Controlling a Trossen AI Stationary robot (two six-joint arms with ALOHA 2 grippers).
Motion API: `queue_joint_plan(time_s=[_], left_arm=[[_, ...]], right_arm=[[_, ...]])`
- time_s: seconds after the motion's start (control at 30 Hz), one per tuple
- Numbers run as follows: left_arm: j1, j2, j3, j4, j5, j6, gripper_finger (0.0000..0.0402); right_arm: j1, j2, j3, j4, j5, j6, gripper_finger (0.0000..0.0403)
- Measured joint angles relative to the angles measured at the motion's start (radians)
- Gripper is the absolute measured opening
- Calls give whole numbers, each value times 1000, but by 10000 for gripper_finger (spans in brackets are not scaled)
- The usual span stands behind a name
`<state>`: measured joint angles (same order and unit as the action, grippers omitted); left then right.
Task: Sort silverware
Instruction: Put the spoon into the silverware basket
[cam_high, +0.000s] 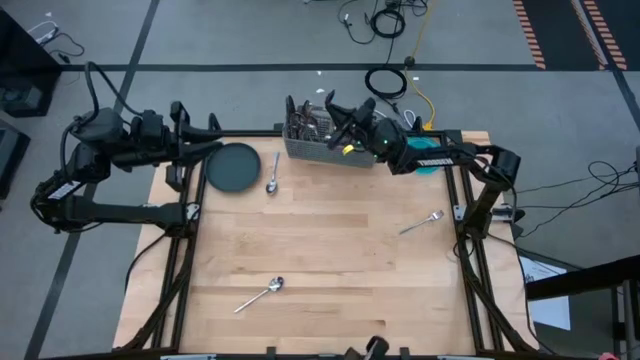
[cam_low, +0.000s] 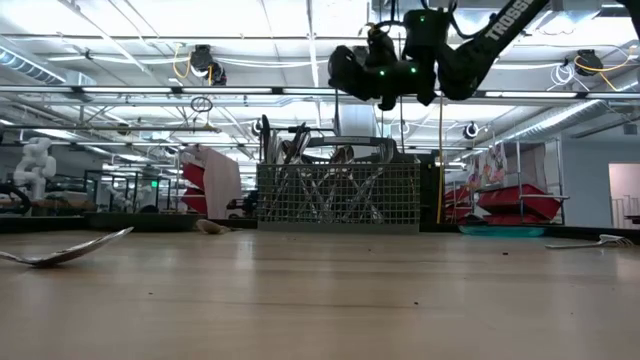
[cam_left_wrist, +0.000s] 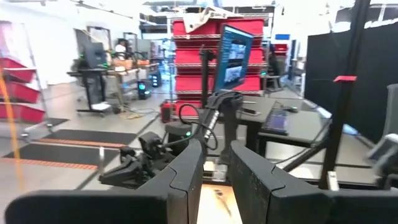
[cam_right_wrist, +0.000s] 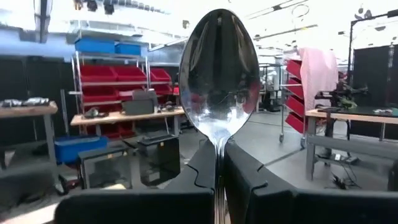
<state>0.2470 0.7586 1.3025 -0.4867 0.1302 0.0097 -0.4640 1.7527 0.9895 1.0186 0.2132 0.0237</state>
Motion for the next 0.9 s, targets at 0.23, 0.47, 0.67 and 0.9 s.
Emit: queue_joint_plan(time_s=[0.23, 0.47, 0.67, 0.9], left_arm=[[0, 4, 0, -1, -35, 24, 86], [0, 5, 0, -1, -35, 24, 86], [0, 5, 0, -2, -35, 24, 86], [0, 5, 0, -2, -35, 24, 86]], right_arm=[[-71, 48, 0, 33, -85, 59, 0], [-78, 157, 48, 79, -123, 104, 0], [-61, 206, 123, 39, -136, 83, 7], [-58, 203, 126, -30, -139, 79, 76]])
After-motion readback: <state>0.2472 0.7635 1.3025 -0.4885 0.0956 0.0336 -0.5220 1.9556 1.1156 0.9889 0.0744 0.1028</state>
